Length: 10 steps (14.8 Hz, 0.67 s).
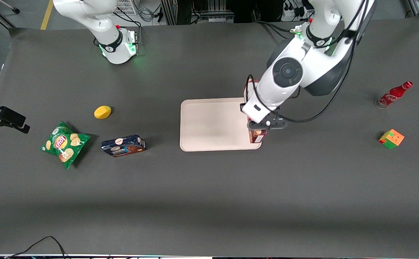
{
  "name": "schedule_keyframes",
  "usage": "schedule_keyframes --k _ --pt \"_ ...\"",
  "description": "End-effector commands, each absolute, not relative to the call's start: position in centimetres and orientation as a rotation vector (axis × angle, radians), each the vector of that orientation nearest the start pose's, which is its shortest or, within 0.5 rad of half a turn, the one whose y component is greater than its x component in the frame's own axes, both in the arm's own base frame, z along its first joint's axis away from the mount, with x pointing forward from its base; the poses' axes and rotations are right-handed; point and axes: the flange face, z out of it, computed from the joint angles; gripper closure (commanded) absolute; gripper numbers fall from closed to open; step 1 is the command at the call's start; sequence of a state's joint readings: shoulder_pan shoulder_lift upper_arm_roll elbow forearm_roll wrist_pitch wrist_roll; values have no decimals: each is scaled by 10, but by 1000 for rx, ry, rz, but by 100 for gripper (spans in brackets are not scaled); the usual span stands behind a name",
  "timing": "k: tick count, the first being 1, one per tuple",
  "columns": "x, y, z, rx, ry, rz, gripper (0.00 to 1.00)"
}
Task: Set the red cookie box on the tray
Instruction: 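Lift the held box and carry it toward the white tray, then lower the box onto the tray and open the left gripper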
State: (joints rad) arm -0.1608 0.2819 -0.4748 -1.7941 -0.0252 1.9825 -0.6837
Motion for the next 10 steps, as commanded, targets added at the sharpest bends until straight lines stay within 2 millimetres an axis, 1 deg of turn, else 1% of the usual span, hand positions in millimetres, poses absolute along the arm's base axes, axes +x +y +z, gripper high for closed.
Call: schedule_keyframes --k 1,3,5,7,9,10 --pt "505 -375 362 -3183 -162 125 100" --pt "504 -377 331 -3183 -162 113 100" --pt "495 -384 305 -3174 -135 89 100" --pt "491 -383 273 -3135 -138 142 100" --pt "487 -381 254 -3121 -135 189 100" --pt "484 -379 249 -3117 -134 199 100"
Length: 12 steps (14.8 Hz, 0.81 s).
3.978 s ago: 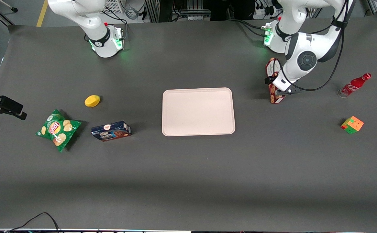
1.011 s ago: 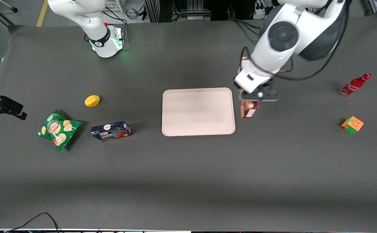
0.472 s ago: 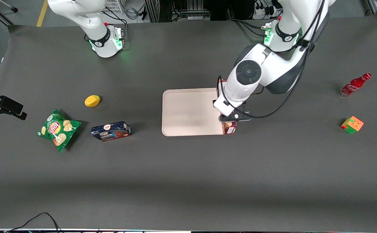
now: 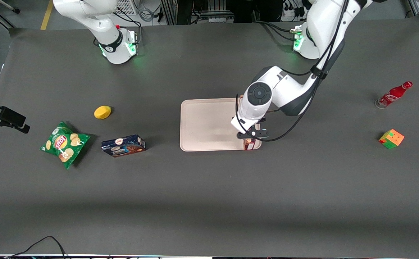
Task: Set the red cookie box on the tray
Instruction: 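Lower the box onto the tray and open the left gripper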
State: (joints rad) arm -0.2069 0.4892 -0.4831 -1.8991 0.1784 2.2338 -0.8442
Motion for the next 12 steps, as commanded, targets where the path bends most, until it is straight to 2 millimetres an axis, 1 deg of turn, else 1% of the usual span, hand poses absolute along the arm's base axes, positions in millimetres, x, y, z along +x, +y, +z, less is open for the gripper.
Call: schedule_keyframes --k 1,4,7,9,10,11,12 --pt "482 -378 245 -3112 -143 209 100" --pt "474 -376 222 -3084 -188 273 100" --pt "470 -374 216 -3075 -183 288 100" --pt "468 -374 208 -3070 -183 310 100" --pt "469 -375 206 -3070 -185 314 58" --pt "470 -375 208 -3072 -185 309 8" --pt "471 -374 208 -3072 -183 309 0"
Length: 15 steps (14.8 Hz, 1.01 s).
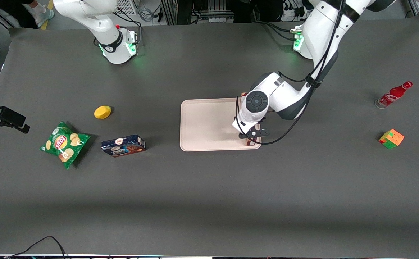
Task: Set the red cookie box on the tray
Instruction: 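Lower the box onto the tray and open the left gripper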
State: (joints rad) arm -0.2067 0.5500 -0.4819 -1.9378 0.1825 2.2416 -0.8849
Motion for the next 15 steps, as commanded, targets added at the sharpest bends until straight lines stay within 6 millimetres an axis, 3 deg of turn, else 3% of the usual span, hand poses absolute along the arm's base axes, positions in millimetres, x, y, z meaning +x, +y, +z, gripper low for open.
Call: schedule_keyframes --k 1,3,6,8,11,13,15 --pt "472 -375 210 -3076 -179 304 0" --pt "478 -374 219 -3078 -178 291 0" --pt "501 -377 260 -3072 -191 255 0" --pt "517 -375 301 -3032 -181 268 0" --pt "521 -371 373 -3028 -95 206 0" --pt "519 -356 416 -3018 -57 150 0" --pt "520 -322 461 -2998 41 110 0"
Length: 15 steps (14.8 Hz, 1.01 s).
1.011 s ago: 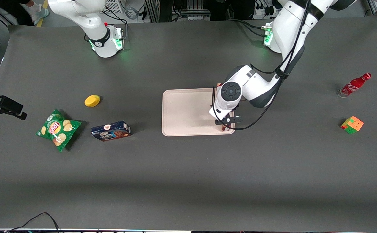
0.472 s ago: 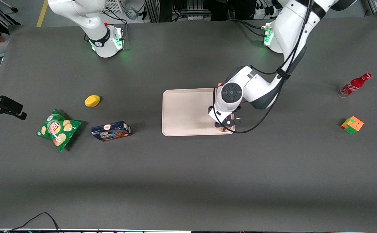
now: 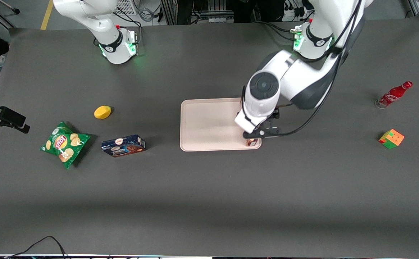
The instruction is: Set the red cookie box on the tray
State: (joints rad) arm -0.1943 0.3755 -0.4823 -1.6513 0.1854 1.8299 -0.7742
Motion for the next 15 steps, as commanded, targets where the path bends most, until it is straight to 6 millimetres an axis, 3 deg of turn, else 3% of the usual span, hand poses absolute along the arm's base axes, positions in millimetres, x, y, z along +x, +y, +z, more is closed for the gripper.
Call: schedule_keyframes --k 1,3,5,8,9,12,15 --pt "518 -303 488 -2982 108 92 0" --pt "507 -260 529 -2936 218 76 0" --pt "512 -197 561 -2928 312 41 0" --pt "528 -96 583 -3039 238 26 0" --pt "533 -72 584 -3048 196 21 0" --pt "540 -21 584 -3048 134 -3 0" --pt "545 0 582 -3041 222 -12 0"
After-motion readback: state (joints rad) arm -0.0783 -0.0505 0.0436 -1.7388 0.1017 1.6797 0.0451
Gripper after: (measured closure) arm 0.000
